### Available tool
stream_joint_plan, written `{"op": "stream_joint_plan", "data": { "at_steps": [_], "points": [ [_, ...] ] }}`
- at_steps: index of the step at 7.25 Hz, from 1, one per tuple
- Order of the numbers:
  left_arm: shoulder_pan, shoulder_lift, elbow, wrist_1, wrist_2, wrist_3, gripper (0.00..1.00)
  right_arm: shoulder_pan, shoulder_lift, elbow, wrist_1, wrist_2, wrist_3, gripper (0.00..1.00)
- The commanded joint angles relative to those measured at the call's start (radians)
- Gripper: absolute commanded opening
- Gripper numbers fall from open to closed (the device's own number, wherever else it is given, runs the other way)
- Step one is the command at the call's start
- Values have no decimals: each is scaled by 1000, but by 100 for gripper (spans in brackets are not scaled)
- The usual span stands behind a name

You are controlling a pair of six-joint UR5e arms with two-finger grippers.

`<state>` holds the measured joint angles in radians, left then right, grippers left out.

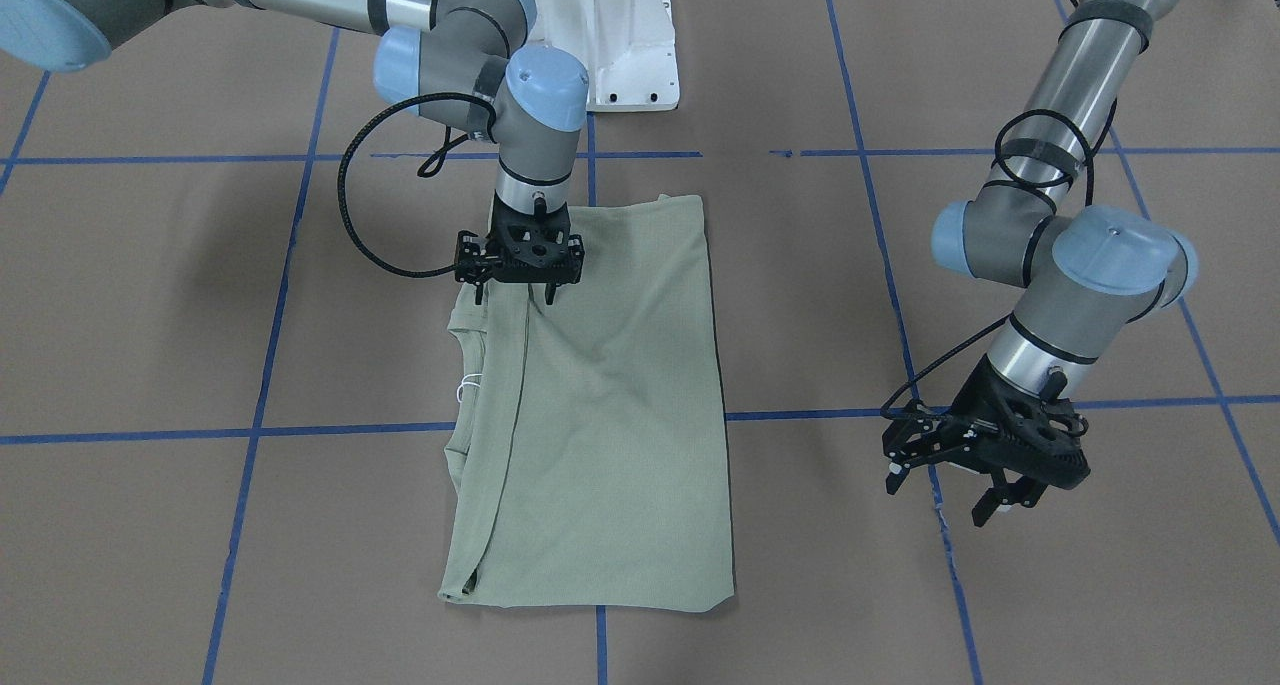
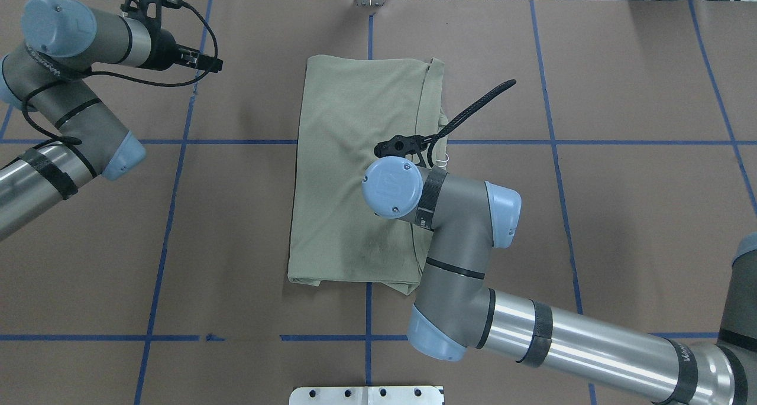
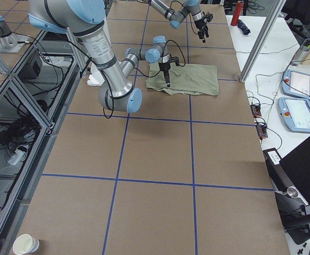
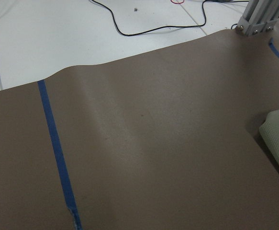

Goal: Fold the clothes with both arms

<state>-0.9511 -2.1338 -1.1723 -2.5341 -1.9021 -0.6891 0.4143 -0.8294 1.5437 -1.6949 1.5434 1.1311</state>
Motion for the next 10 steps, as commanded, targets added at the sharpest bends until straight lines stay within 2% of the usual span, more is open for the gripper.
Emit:
{"op": "stream_joint_plan", "data": {
  "at_steps": [1,7,8,10],
  "points": [
    [0,0,0,0,0,-1,100,-5,4,-16,-6,-28,-1,85],
    [0,0,6,0,2,-1,100,-3,-7,7,-118,-84,-100,81],
    [5,0,6,0,2,-1,100,7,-31,50,-150,-85,-135,81],
    [6,0,5,0,2,-1,100,8,-158,182,-177,-89,-165,81]
  ]
}}
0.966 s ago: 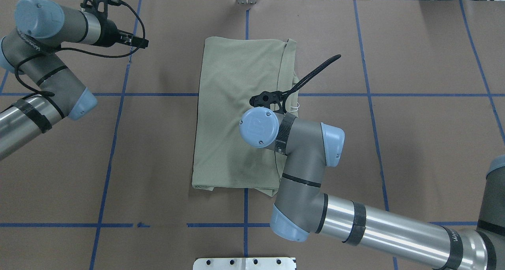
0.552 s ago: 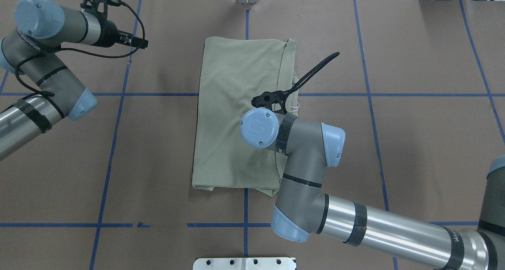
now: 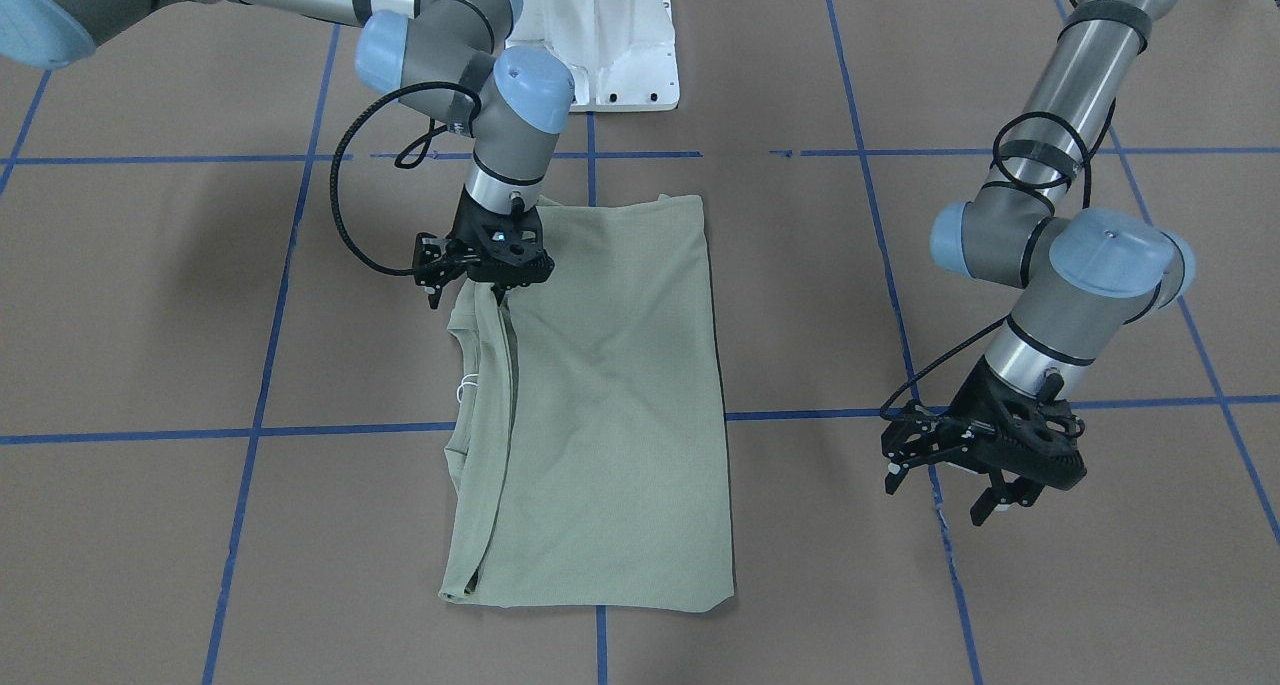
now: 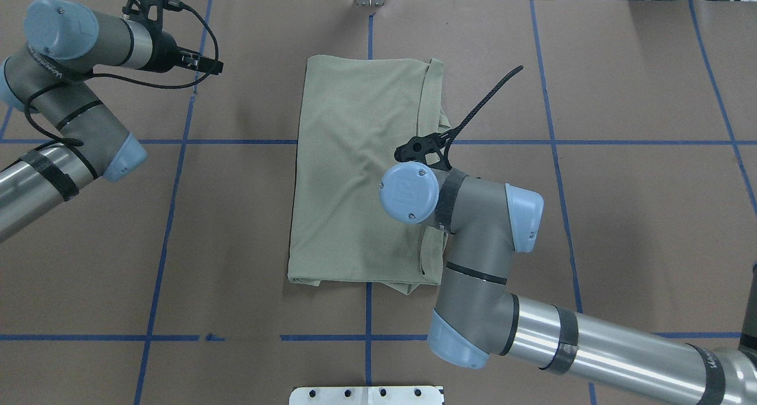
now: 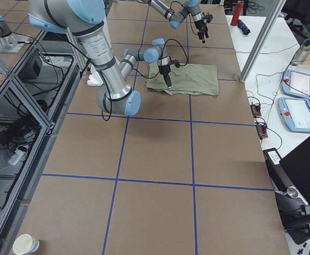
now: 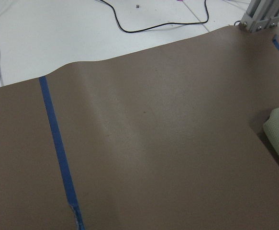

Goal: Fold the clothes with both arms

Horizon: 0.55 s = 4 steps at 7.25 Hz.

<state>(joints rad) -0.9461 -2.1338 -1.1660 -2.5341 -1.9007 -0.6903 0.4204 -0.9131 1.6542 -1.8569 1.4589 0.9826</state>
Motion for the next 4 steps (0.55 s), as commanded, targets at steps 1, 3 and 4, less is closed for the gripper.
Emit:
{"op": "stream_joint_plan", "data": {
  "at_steps": [1,3,4],
  "points": [
    [3,0,-1,0,0,0,100,8,-110,103,-15,-9,-21,81],
    [3,0,-6,0,0,-2,100,11,-164,131,-5,-9,-24,81],
    [3,0,-7,-2,-1,-3,100,11,-159,156,7,-3,-24,83]
  ]
}}
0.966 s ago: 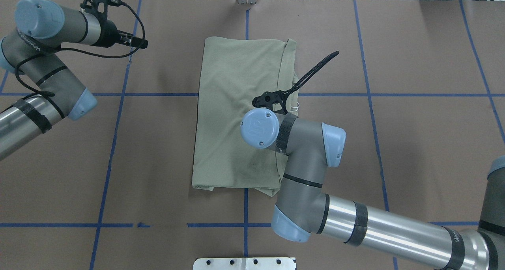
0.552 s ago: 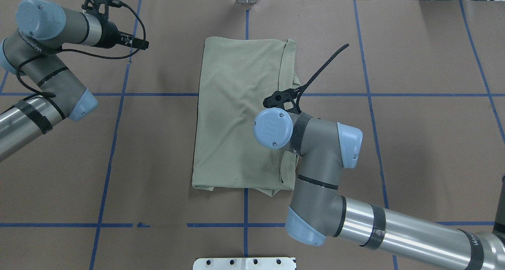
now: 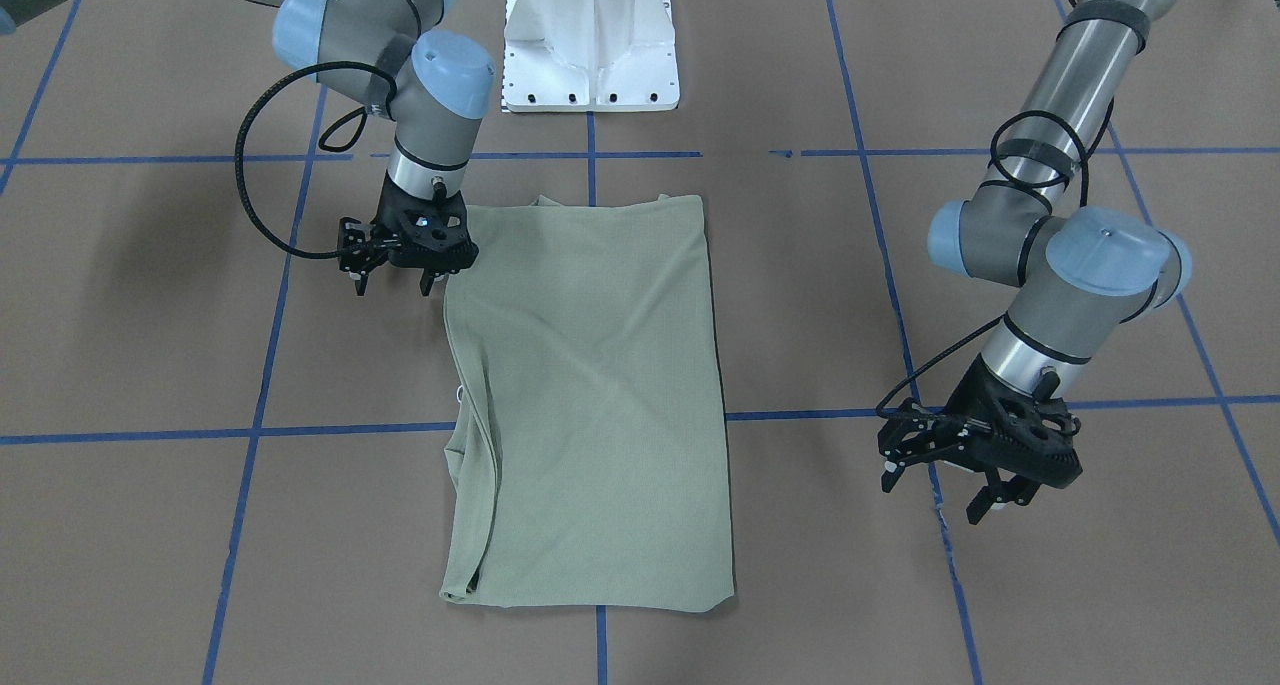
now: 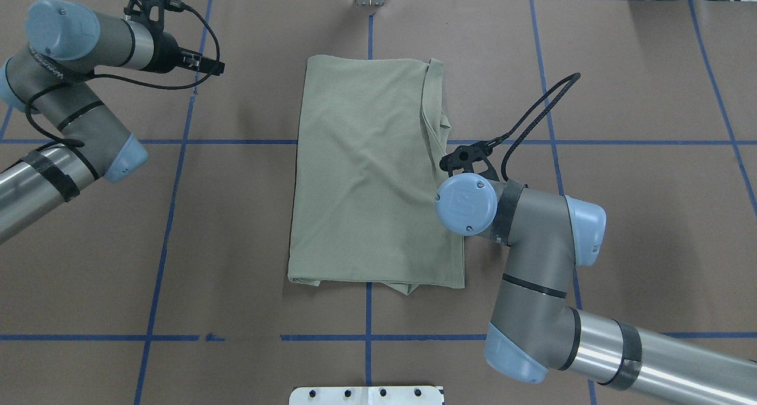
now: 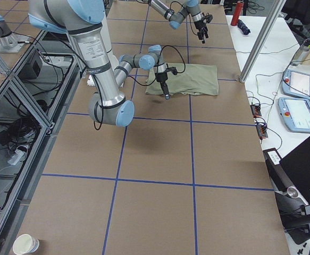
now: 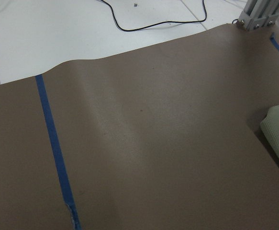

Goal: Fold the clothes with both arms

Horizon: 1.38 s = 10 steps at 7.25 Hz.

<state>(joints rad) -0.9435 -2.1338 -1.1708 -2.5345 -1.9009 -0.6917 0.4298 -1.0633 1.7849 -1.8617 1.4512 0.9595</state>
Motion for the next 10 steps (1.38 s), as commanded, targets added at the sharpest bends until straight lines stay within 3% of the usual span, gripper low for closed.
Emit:
{"op": "stream_joint_plan", "data": {
  "at_steps": [1,2,4,6,8,10],
  "points": [
    [0,0,-6,-1,-1,-2,100,24,2,34,50,14,2,89],
    [0,-1,-6,-1,-1,-2,100,52,28,25,143,43,11,96],
    [0,-2,-16,0,-3,-2,100,131,115,-4,167,194,39,100],
    [0,-2,-24,0,-38,-2,100,170,248,-185,205,201,38,100],
    [0,0,-30,0,-41,-3,100,181,282,-356,393,207,38,100],
    [2,-2,-32,0,-55,-21,100,181,286,-384,385,209,24,100]
  ]
}}
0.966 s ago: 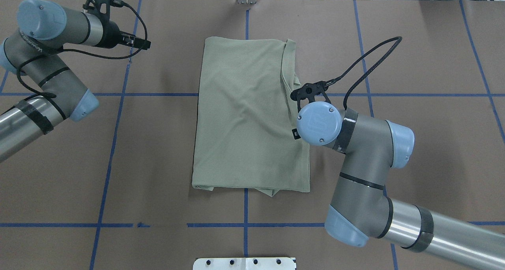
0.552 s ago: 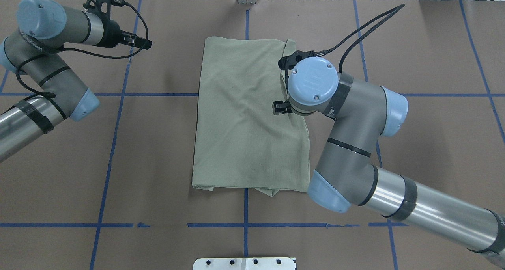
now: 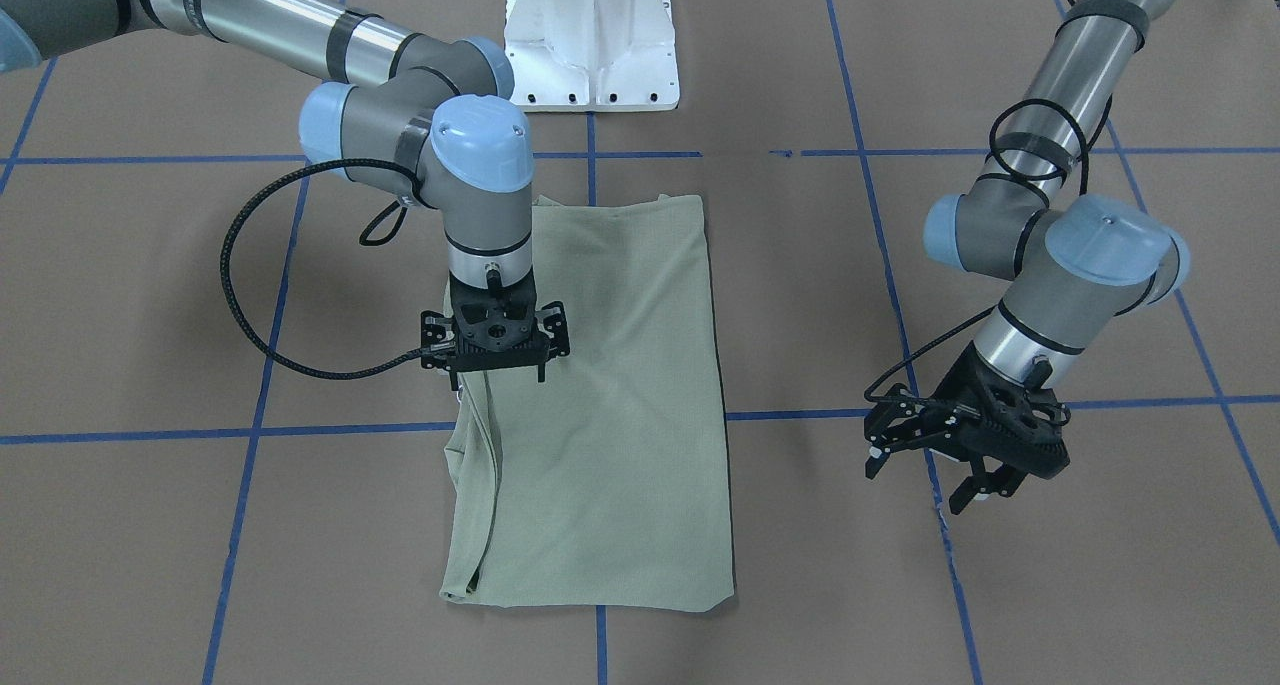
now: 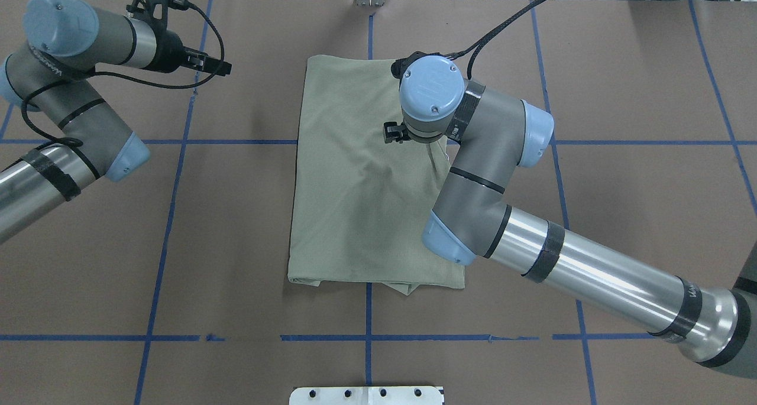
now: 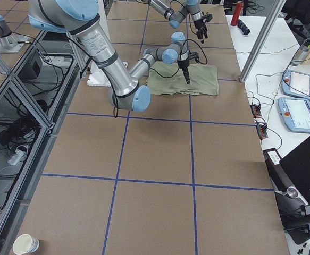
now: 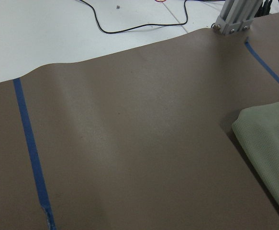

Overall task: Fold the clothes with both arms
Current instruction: 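Raise the right gripper above the shirt's far corner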

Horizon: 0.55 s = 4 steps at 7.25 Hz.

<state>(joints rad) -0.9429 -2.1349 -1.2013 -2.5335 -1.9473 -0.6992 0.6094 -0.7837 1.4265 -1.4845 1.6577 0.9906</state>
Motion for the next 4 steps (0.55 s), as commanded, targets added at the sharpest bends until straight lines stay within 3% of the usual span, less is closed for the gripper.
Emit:
{"op": "stream_joint_plan", "data": {
  "at_steps": [1,4],
  "points": [
    [19,0,-1,-1,-9,-46,100,0,-3,-43,0,2,-26,100],
    [24,0,-1,-2,-9,-49,100,7,-34,-54,-3,-4,-119,100]
  ]
}}
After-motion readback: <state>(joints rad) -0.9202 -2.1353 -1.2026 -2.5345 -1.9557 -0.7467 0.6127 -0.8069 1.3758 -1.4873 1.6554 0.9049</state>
